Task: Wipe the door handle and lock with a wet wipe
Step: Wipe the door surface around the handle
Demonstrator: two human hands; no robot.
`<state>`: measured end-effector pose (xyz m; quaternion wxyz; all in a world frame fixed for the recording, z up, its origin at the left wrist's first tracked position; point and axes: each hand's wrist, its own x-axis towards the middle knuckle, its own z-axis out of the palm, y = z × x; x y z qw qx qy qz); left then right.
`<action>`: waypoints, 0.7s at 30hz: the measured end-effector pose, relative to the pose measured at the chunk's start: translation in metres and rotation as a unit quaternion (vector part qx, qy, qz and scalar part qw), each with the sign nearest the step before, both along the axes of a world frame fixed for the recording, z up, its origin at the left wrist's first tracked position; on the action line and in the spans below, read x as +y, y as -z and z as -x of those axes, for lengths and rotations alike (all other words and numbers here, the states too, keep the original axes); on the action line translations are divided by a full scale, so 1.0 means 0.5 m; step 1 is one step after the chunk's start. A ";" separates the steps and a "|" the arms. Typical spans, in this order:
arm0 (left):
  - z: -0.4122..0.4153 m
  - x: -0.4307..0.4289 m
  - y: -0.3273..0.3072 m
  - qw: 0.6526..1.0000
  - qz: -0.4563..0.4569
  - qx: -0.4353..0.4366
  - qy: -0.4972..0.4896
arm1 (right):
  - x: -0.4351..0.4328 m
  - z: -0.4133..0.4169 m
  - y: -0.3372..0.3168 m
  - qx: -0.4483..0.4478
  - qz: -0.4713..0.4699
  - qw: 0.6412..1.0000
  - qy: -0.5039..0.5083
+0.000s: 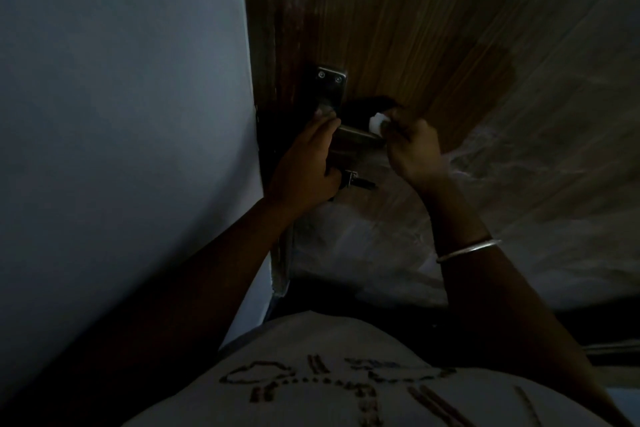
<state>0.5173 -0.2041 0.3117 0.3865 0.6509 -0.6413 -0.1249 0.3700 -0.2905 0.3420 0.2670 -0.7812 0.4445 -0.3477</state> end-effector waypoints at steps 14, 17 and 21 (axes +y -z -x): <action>-0.012 -0.008 0.008 0.999 0.015 -0.026 0.018 | -0.018 -0.049 -0.025 0.271 0.093 0.958 -0.016; -0.014 -0.010 0.015 0.999 0.018 -0.022 0.023 | -0.028 -0.052 -0.025 0.266 0.066 0.962 -0.001; -0.015 -0.009 0.018 0.998 0.049 0.035 0.019 | -0.027 -0.055 -0.038 0.266 0.024 0.964 0.006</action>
